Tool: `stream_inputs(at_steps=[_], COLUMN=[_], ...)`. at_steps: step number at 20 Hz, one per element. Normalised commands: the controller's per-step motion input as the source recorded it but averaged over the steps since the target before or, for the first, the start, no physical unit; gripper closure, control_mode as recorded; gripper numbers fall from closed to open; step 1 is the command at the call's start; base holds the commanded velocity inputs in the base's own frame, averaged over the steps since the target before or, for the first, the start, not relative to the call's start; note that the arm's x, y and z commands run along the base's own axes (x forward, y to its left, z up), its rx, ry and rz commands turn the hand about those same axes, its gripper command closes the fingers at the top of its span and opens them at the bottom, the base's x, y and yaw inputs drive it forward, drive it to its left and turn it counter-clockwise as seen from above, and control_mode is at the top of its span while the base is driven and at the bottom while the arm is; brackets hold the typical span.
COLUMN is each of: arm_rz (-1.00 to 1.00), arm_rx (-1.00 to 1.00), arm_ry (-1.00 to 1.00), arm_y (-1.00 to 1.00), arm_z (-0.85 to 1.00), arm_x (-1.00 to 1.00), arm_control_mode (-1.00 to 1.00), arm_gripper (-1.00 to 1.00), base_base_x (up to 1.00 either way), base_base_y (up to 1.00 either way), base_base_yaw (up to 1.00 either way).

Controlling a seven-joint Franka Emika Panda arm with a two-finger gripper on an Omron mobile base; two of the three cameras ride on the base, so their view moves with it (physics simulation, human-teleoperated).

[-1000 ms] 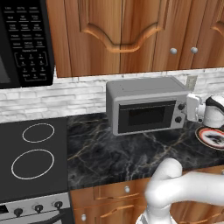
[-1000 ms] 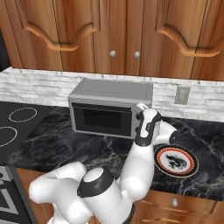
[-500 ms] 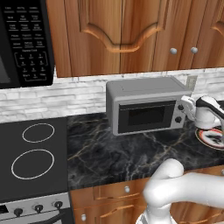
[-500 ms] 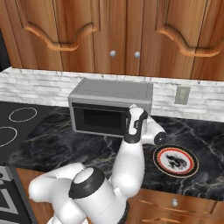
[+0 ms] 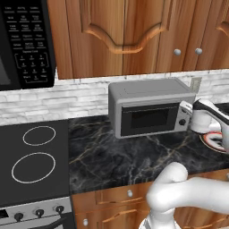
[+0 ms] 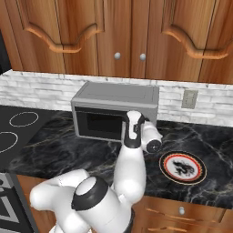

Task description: Pull the toaster oven rack outwards. Pick up the baguette from the plate and place it on the toaster oven rack. Close the toaster oven door fully and set the temperature to the lowest setting.

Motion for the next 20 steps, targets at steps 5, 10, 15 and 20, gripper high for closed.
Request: stream_inputs(at_steps=[5, 10, 15, 20], arm_rz=[-0.21, -0.21, -0.22, -0.22], arm_rx=[-0.18, -0.19, -0.19, -0.22], arm_ry=[-0.06, -0.06, -0.07, -0.07], arm_y=[0.02, 0.06, 0.06, 0.13], arm_z=[0.35, 0.27, 0.29, 0.33], arm_x=[0.13, 0.15, 0.16, 0.17], arm_control_mode=[-1.0, -1.0, -1.0, -1.0], arm_gripper=[1.0, 1.0, 1.0, 1.0], base_base_x=[0.0, 0.0, 0.0, 0.0], base_base_y=[0.0, 0.0, 0.0, 0.0], base_base_yaw=[0.0, 0.0, 0.0, 0.0])
